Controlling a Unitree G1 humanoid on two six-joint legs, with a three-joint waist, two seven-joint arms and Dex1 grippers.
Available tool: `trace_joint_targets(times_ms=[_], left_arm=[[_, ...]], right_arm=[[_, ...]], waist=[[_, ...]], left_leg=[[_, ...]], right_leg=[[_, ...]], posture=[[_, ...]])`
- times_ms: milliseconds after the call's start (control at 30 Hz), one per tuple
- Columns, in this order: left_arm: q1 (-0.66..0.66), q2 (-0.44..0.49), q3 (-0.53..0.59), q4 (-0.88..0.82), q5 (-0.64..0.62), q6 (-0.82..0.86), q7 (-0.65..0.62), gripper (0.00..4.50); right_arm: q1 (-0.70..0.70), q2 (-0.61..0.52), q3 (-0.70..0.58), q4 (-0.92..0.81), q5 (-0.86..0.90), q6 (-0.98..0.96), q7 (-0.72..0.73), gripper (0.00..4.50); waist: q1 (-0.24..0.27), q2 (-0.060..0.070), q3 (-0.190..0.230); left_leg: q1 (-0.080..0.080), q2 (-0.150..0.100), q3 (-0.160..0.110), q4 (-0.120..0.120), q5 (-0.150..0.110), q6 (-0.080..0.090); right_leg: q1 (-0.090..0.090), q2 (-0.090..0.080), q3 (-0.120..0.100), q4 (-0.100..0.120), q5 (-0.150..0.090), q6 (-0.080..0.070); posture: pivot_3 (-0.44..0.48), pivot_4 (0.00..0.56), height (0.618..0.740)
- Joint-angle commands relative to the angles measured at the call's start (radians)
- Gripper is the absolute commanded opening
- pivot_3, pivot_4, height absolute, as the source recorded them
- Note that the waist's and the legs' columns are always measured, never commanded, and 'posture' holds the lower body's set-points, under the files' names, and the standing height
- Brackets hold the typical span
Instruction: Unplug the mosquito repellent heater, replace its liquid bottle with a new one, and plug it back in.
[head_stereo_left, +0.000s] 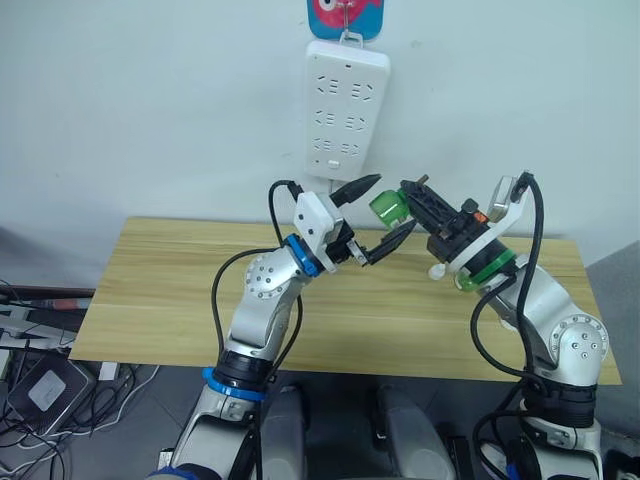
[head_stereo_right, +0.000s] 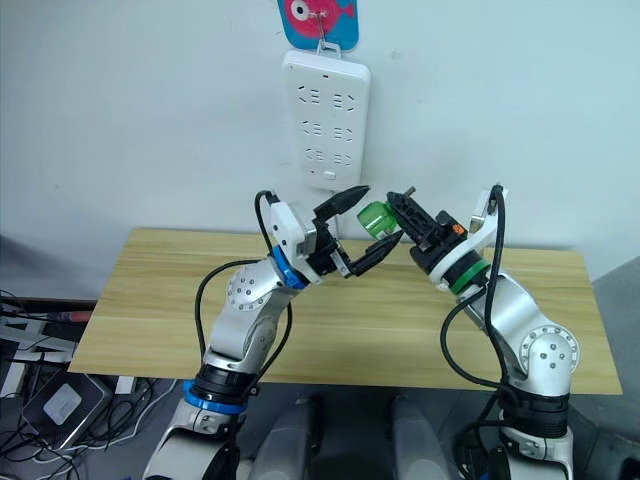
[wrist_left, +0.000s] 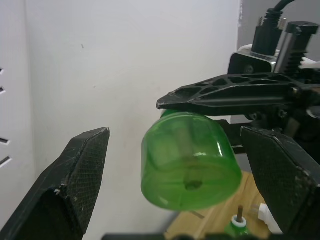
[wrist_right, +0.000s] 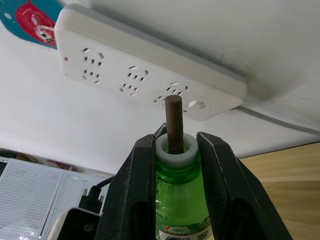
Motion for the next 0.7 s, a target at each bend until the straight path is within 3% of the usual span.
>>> trace_joint_targets(times_ms=[33, 100, 200, 367, 667, 700], left_arm=[[-0.010, -0.014, -0.014, -0.011, 0.002, -0.025, 0.008, 4.50], [-0.010, -0.016, -0.014, -0.008, 0.000, -0.023, 0.010, 4.50], [-0.005, -0.013, -0.017, -0.004, 0.008, -0.024, 0.014, 3.90], [-0.011, -0.018, -0.014, -0.004, 0.002, -0.027, 0.022, 2.27], [-0.016, -0.014, -0.016, 0.006, 0.004, -0.028, 0.020, 2.25], [-0.017, -0.011, -0.014, 0.009, 0.004, -0.029, 0.018, 2.25]], right_arm=[[0.000, -0.020, 0.008, -0.055, 0.035, -0.027, 0.002, 0.86], [0.001, -0.028, 0.014, -0.056, 0.037, -0.036, 0.002, 0.86], [0.001, -0.035, 0.022, -0.057, 0.039, -0.050, 0.001, 0.86], [-0.002, -0.039, 0.031, -0.056, 0.039, -0.069, 0.002, 0.86], [-0.017, -0.065, 0.054, -0.060, 0.022, -0.066, 0.016, 0.86], [-0.017, -0.076, 0.057, -0.061, 0.025, -0.060, 0.018, 1.58]], waist=[[0.000, 0.000, 0.000], [0.000, 0.000, 0.000], [0.000, 0.000, 0.000], [0.000, 0.000, 0.000], [0.000, 0.000, 0.000], [0.000, 0.000, 0.000]], left_leg=[[0.000, 0.000, 0.000, 0.000, 0.000, 0.000], [0.000, 0.000, 0.000, 0.000, 0.000, 0.000], [0.000, 0.000, 0.000, 0.000, 0.000, 0.000], [0.000, 0.000, 0.000, 0.000, 0.000, 0.000], [0.000, 0.000, 0.000, 0.000, 0.000, 0.000], [0.000, 0.000, 0.000, 0.000, 0.000, 0.000]], right_leg=[[0.000, 0.000, 0.000, 0.000, 0.000, 0.000], [0.000, 0.000, 0.000, 0.000, 0.000, 0.000], [0.000, 0.000, 0.000, 0.000, 0.000, 0.000], [0.000, 0.000, 0.000, 0.000, 0.000, 0.000], [0.000, 0.000, 0.000, 0.000, 0.000, 0.000], [0.000, 0.000, 0.000, 0.000, 0.000, 0.000]], posture=[[0.023, 0.271, 0.740], [0.022, 0.270, 0.740], [0.021, 0.269, 0.740], [0.023, 0.268, 0.740], [0.018, 0.267, 0.740], [0.018, 0.267, 0.740]])
